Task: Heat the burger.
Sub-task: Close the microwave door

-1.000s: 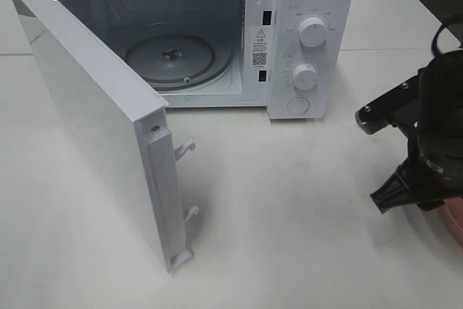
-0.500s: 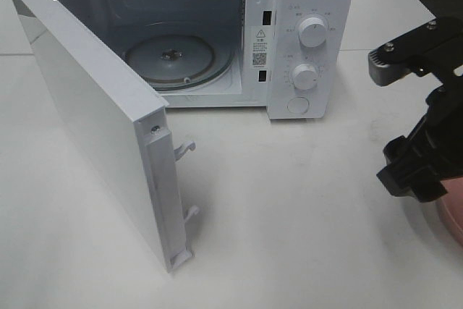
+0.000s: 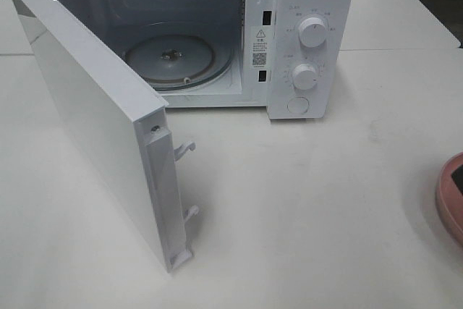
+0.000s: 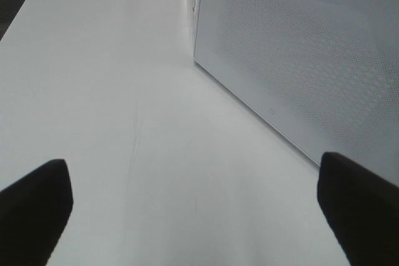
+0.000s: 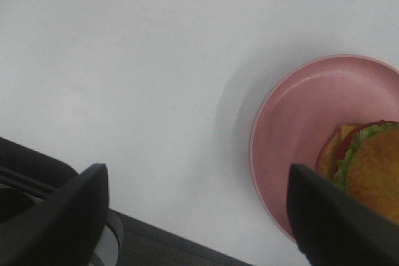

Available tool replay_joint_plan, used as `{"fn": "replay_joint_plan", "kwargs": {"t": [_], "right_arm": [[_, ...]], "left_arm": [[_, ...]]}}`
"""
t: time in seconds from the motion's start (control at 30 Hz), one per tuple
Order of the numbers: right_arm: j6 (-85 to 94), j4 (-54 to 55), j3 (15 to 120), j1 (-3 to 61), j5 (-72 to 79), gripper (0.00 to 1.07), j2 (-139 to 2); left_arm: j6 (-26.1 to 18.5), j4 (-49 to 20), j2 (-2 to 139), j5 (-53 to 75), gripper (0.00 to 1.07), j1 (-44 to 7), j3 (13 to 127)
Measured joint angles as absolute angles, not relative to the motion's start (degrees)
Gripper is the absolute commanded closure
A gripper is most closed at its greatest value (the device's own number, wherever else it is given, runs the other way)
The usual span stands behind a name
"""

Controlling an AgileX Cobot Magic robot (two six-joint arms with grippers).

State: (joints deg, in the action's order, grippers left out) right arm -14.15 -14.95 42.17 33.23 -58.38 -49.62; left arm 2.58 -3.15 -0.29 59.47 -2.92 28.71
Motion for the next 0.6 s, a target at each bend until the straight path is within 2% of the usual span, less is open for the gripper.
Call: {"fn": "replay_joint_plan", "kwargs": {"t": [0.43, 0.53, 0.6], "right_arm": [[-14.0, -14.5, 37.8, 31.7, -61.0, 0.32, -31.4], [-13.5, -13.2, 36.4, 27.9, -60.8, 0.32, -28.0], [-12.4, -11.2, 34.9, 22.9, -59.7, 0.32, -23.8]], "left_arm": [[2.6, -3.2, -0.3, 59.5, 0.06, -2.9, 28.7], [2.6, -3.2, -0.3, 59.5, 0.06, -2.9, 28.7], [2.6, -3.2, -0.3, 59.5, 0.06, -2.9, 28.7]]}}
